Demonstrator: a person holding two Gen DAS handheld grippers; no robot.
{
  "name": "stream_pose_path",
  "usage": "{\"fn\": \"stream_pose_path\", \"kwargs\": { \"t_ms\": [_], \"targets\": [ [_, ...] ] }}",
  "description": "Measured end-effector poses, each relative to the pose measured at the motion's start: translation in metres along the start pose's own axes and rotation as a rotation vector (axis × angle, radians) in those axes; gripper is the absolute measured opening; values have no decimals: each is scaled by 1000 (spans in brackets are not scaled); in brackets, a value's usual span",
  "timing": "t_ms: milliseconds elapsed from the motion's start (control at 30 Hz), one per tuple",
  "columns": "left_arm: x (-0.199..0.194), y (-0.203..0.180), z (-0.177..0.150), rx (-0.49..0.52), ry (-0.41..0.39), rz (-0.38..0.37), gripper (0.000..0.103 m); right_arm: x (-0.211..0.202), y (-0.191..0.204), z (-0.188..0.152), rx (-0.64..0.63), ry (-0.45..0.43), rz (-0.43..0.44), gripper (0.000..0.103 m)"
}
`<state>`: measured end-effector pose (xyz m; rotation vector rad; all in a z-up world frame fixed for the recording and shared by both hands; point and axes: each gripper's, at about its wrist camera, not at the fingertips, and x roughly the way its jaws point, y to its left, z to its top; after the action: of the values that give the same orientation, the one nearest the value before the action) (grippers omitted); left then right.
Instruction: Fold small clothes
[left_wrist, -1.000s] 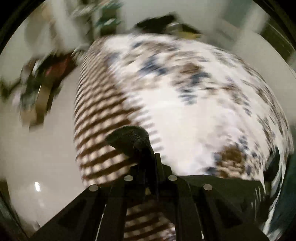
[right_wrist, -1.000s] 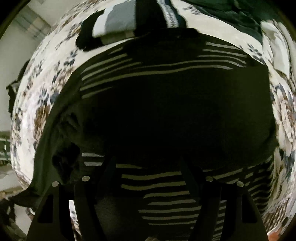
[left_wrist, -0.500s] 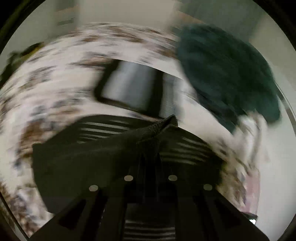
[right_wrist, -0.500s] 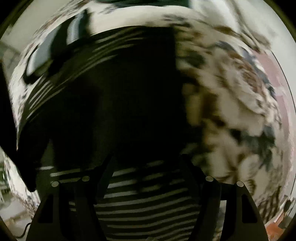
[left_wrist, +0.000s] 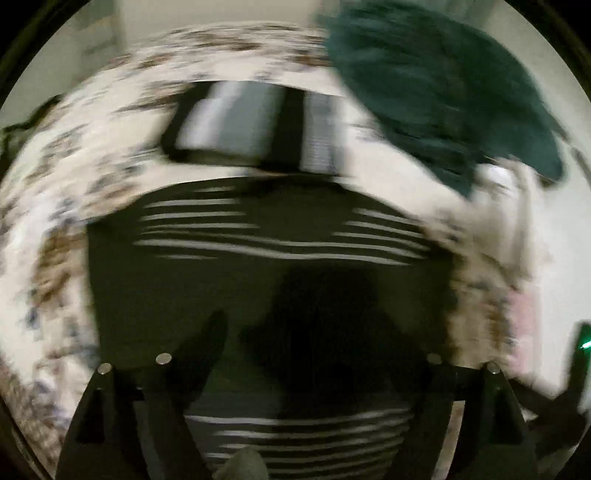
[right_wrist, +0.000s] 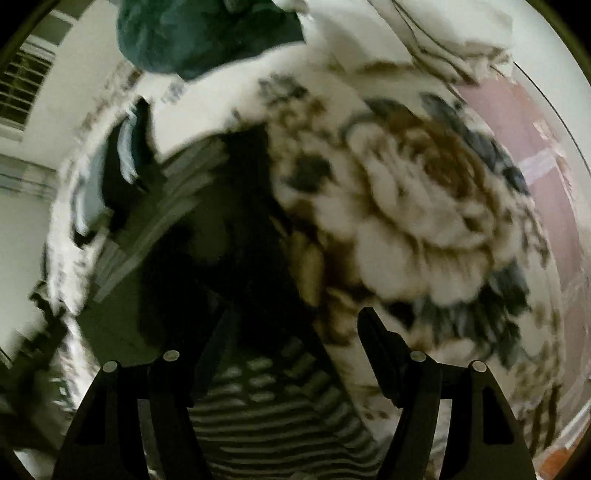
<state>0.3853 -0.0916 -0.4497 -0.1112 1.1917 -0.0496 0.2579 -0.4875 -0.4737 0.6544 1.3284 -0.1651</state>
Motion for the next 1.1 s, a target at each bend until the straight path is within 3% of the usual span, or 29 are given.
{"fn": "stream_pose_path", "kwargs": {
  "t_ms": [167,300,433,467,500,533,700,867,1000,1100],
  "targets": [
    [11,117,-7,-102,31,243,79,13,61,30,-59,-14,49,73],
    [25,164,-16,-166,54,343,79,51,100,46,-168,9,12,73],
    [38,181,-17,-220,71,350,79,110,127,46,-251,153,-66,68],
    [40,182,-18,-235,72,344,79,121,131,43,-275,175,-97,43],
    [41,184,-18,-247,74,337,79,126,134,41,-299,168,-158,7],
    [42,185,-18,-257,77,328,79,126,136,40,-315,138,-203,7],
    [48,182,-10,-277,79,295,79,90,132,40,-247,-2,-208,6],
    [53,177,4,-284,52,270,79,73,118,53,-214,-60,-260,6],
    [69,167,19,-251,50,263,79,80,101,70,-187,-23,-280,6],
    [97,160,29,-188,88,307,79,98,89,78,-183,75,-267,11]
  ]
}}
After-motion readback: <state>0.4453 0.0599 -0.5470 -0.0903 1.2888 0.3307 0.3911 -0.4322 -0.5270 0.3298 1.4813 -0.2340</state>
